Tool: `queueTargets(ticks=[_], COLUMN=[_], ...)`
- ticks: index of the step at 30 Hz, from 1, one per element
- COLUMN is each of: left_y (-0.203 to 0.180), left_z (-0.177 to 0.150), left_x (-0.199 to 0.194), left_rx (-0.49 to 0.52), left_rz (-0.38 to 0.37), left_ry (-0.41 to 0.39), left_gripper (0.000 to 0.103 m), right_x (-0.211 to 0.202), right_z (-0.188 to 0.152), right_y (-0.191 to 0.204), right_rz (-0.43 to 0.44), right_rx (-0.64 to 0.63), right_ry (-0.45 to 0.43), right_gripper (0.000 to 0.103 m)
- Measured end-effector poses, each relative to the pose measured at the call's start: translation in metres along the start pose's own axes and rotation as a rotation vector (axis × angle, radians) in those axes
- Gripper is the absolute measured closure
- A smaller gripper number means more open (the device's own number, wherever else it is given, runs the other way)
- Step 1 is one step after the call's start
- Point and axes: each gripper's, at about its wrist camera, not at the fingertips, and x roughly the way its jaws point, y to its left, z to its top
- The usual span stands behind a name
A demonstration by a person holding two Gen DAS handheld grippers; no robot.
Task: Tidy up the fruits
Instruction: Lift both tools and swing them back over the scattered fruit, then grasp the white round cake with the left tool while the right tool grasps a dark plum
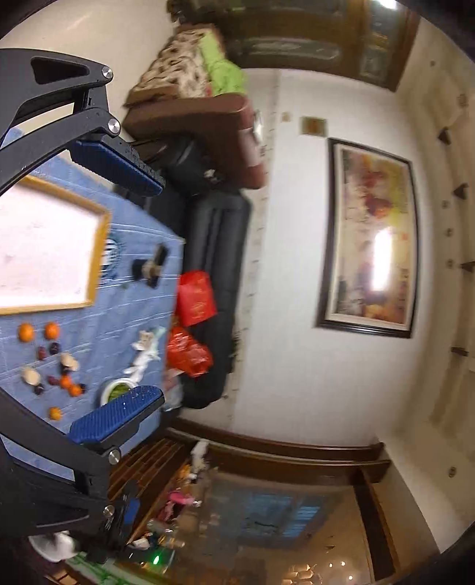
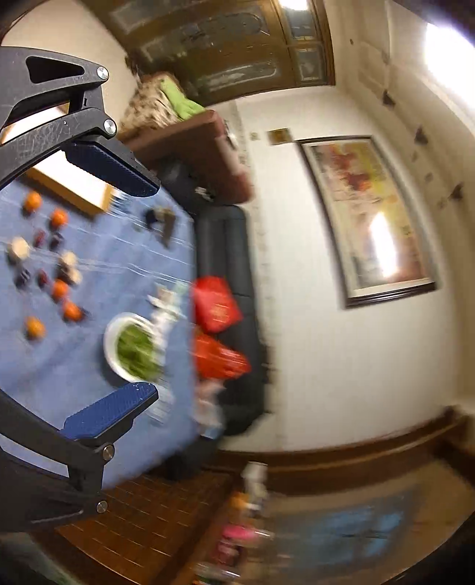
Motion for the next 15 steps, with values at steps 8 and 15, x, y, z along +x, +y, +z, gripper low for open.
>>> queueTargets(ticks=[8, 15], left_y=[-0.013, -0.061], left_z=[-0.071, -0.159], left_x=[0.067, 0.128], left_rx=[0.034, 0.000], left_rz=[-0.034, -0.193], left_ry=[0.112, 0.371], left_gripper=[0.000, 0.016], right_x=[0.113, 0.166], right_z=[-0.118, -0.171], right_y=[-0.028, -0.043], right_rz=[0.088, 0.131], right_rx=[0.082, 0.042], right_ry=[0.407, 0.565], right_gripper=[0.051, 0.052])
